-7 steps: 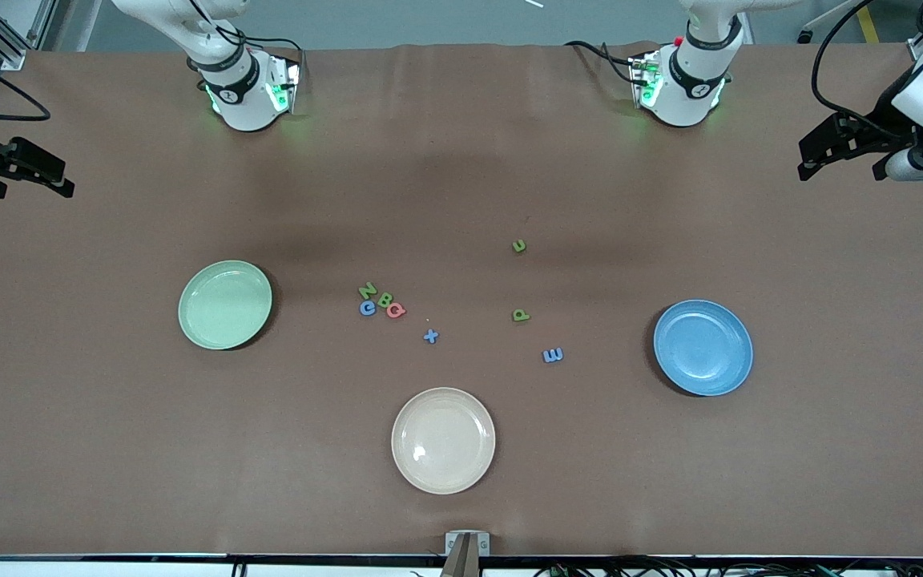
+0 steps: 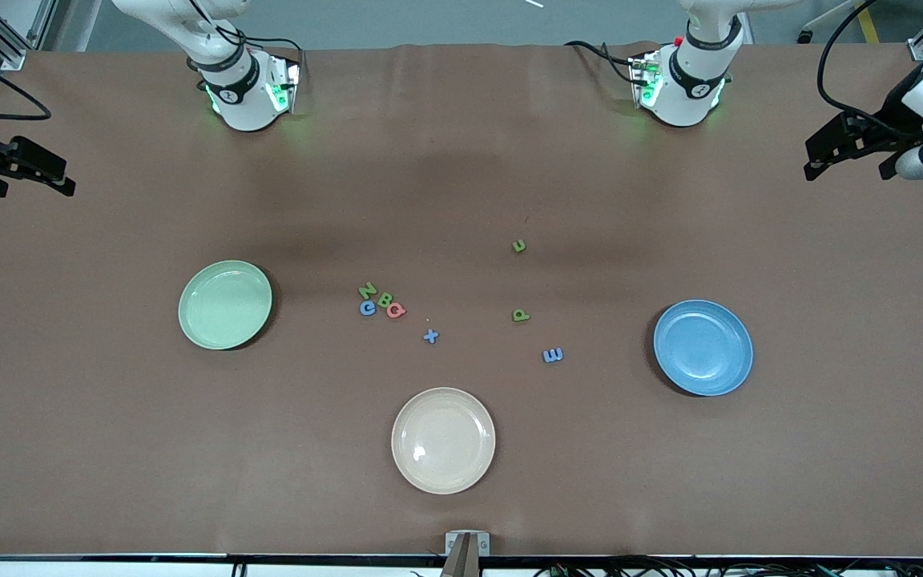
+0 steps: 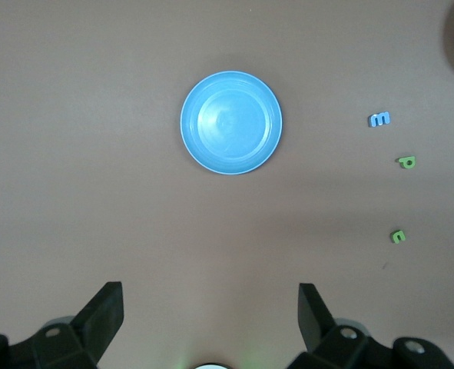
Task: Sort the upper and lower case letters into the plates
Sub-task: 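Move both grippers from rest toward the scattered letters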
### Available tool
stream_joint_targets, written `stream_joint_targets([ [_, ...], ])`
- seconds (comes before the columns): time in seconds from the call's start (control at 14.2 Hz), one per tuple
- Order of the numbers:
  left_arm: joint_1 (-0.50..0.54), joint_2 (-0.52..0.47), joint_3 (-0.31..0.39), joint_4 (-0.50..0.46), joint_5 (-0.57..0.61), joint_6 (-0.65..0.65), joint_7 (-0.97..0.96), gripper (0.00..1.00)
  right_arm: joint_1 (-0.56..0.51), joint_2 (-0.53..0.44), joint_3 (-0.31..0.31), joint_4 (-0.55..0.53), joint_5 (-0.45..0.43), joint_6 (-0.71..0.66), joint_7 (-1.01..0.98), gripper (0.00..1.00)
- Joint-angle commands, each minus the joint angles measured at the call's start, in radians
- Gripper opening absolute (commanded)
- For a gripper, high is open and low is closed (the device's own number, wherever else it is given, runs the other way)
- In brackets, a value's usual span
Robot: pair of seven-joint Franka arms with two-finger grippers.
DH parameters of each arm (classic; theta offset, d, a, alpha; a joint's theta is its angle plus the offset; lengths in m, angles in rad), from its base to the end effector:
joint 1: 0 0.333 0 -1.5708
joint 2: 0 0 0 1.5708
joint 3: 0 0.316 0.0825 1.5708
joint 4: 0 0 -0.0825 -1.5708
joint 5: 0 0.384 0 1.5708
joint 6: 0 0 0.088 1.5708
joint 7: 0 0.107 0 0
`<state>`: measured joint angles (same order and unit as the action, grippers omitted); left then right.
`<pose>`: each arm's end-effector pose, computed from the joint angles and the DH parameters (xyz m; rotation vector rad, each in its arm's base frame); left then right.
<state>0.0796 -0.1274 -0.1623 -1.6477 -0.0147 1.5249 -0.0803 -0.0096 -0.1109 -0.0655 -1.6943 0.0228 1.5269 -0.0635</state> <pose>0.5077 -0.0496 0.6512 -3.1360 0.0029 -0.0053 0.5125 -0.0379 0.6220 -3.1065 0.0165 0.0847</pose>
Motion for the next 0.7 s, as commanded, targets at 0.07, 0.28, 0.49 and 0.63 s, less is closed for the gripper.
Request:
stream_joint_targets([
  [0.07,0.003,0.028,-0.003,0.022,0.002,-0.008,0.017,1.0,-0.012,-0.021,0.006,-0.004,0.016,-0.005,-0.009,1.0],
  [0.28,-0.006,0.049,-0.014,0.02,-0.008,-0.002,0.014,1.0,-0.016,0.014,0.006,0.024,0.017,-0.004,0.002,1.0],
  [0.49,-0.035,0.072,-0.035,0.02,-0.024,0.024,-0.009,1.0,-0.015,0.094,0.006,0.054,0.019,0.004,-0.01,1.0],
  [0.63,-0.046,0.115,-0.083,0.019,-0.024,0.079,-0.018,1.0,-0.016,0.121,0.004,0.059,0.014,0.036,-0.01,1.0],
])
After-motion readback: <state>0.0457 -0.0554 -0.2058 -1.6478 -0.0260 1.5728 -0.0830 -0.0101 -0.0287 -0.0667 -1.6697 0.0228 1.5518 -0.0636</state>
